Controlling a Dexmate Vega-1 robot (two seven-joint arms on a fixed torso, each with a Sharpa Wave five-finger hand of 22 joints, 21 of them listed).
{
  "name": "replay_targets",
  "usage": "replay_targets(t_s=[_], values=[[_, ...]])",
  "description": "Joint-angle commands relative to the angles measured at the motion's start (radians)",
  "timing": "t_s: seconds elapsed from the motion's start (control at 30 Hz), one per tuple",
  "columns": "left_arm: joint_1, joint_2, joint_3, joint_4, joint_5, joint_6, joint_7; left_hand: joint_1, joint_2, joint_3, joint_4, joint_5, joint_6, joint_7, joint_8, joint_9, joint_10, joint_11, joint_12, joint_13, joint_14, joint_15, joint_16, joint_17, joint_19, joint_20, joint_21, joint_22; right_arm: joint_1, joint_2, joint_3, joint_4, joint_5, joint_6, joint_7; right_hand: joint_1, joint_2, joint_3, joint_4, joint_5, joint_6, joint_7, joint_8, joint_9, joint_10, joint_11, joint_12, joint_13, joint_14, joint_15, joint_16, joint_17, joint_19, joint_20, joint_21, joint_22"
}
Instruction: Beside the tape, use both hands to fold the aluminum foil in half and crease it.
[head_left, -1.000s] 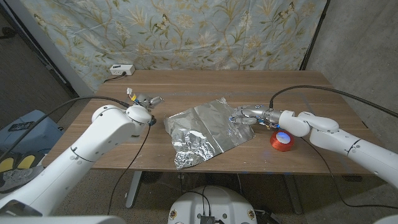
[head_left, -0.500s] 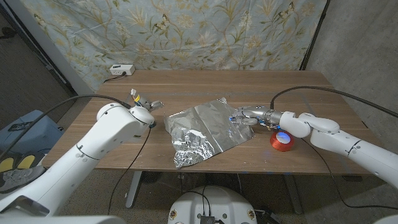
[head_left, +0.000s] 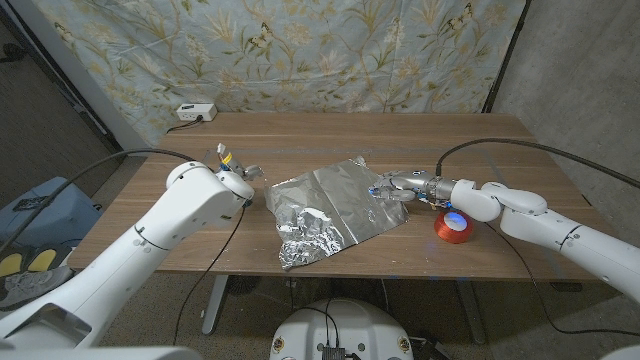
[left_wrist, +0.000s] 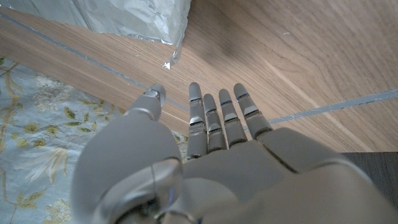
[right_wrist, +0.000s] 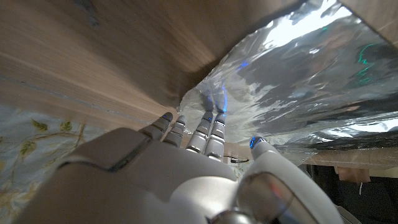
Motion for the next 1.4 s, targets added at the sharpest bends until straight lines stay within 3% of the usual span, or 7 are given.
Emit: replay_targets(t_s=[0.03,0.3,0.67,0.97,1.07,1.4], values=[[-0.088,0.030,0.072,0.055,-0.173,0.016,0.121,-0.022,0.000,-0.009,0.008,0.004,0.023,0.000,0.007,0.003,-0.004,0.016,0.006,0.007,-0.001,0.012,-0.003,0.005,0.003,0.011,0.007,0.005,-0.001,-0.005,0.005,0.014,0.011,0.019,-0.010,-0.009,0.003,0.004,-0.006,0.004,-0.001,0.005,-0.003,0.004,0.003,0.005,-0.002,0.001,-0.004,-0.056,0.005,0.003,-0.003,-0.072,0.007,0.002],[-0.151,0.052,0.127,0.093,-0.283,0.016,0.166,-0.061,-0.011,-0.025,0.019,0.003,0.004,0.002,-0.025,-0.018,-0.033,0.036,0.001,0.012,-0.023,0.034,-0.015,0.007,-0.013,0.026,0.005,0.008,-0.002,-0.006,0.007,0.028,0.020,0.034,-0.015,-0.010,0.002,0.004,-0.008,0.004,-0.001,0.004,-0.003,0.004,0.004,0.006,-0.001,0.002,-0.003,-0.055,0.006,0.002,-0.001,-0.072,0.008,0.002],[-0.252,0.086,0.230,0.132,-0.423,0.016,0.224,-0.086,-0.019,-0.036,0.014,0.002,-0.046,0.004,-0.079,-0.051,-0.089,0.065,-0.015,0.019,-0.077,0.062,-0.034,0.013,-0.057,0.040,-0.002,0.018,-0.009,-0.008,0.012,0.036,0.033,0.045,-0.025,-0.011,0.002,0.006,-0.010,0.003,-0.001,0.001,-0.003,0.004,0.003,0.003,-0.001,0.002,-0.002,-0.054,0.006,0.002,0.000,-0.071,0.008,0.002],[-0.317,0.110,0.303,0.135,-0.542,0.016,0.330,-0.080,-0.012,-0.037,0.003,0.001,-0.056,0.003,-0.092,-0.058,-0.106,0.076,-0.019,0.023,-0.096,0.075,-0.034,0.020,-0.080,0.052,-0.004,0.025,-0.001,0.001,0.010,0.055,0.037,0.069,-0.035,-0.012,0.001,0.007,-0.012,0.003,-0.002,0.000,-0.003,0.004,0.002,0.003,-0.001,0.002,-0.002,-0.053,0.006,0.002,0.001,-0.071,0.008,0.002],[-0.344,0.126,0.338,0.132,-0.554,0.016,0.330,-0.077,-0.008,-0.041,-0.001,0.000,-0.061,0.003,-0.097,-0.061,-0.115,0.082,-0.020,0.026,-0.107,0.078,-0.033,0.024,-0.091,0.053,-0.004,0.029,0.004,0.007,0.007,0.062,0.036,0.080,-0.040,-0.012,0.001,0.008,-0.012,0.003,-0.002,0.001,-0.003,0.004,0.002,0.005,-0.001,0.002,-0.002,-0.053,0.005,0.002,0.002,-0.071,0.008,0.002],[-0.368,0.138,0.362,0.132,-0.581,0.016,0.330,-0.064,0.008,-0.075,-0.014,-0.001,-0.080,0.003,-0.105,-0.077,-0.142,0.090,-0.014,0.049,-0.137,0.082,-0.012,0.057,-0.130,0.053,0.024,0.068,0.010,0.019,0.004,0.072,0.031,0.090,-0.052,-0.013,0.001,0.009,-0.014,0.003,-0.003,0.000,-0.003,0.004,0.002,0.005,-0.001,0.002,-0.002,-0.053,0.005,0.003,0.005,-0.071,0.009,0.002]])
